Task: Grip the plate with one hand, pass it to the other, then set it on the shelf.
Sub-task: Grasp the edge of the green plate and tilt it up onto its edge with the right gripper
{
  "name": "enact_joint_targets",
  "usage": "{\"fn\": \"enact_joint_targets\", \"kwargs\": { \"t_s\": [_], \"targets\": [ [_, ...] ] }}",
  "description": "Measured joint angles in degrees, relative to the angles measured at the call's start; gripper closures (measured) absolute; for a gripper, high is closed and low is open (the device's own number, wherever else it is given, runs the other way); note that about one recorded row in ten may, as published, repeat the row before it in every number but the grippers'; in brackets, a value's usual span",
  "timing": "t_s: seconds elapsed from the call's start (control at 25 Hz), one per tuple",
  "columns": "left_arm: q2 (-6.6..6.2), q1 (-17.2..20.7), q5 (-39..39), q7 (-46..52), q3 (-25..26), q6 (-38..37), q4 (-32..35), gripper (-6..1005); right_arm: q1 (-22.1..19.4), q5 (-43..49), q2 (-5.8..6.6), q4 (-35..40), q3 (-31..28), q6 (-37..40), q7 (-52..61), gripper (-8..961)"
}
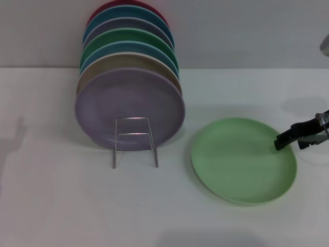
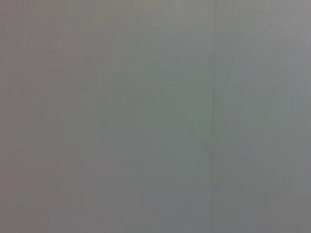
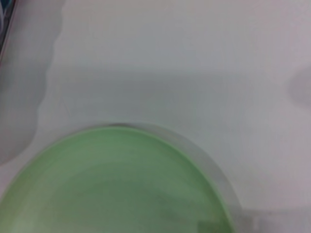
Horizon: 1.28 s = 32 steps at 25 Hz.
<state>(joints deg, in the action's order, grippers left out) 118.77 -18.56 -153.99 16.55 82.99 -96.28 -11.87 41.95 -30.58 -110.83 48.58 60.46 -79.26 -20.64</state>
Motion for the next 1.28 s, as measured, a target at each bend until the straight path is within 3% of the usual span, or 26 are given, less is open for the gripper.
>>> {"fn": "enact_joint_targets", "kwargs": {
  "t_s": [1.04, 1.28],
  "targets": [
    [0.05, 0.64, -0.09, 0.07, -0.02, -0.65, 0.00, 157, 0.38, 0.10, -0.70, -3.10, 0.47, 3.16, -1.22, 282],
    [0.05, 0.81, -0.10, 0.07, -0.02, -1.02, 0.01, 157, 1.03, 0.10, -0.67, -4.27, 0.45, 3.24, -1.24, 462]
  ]
}}
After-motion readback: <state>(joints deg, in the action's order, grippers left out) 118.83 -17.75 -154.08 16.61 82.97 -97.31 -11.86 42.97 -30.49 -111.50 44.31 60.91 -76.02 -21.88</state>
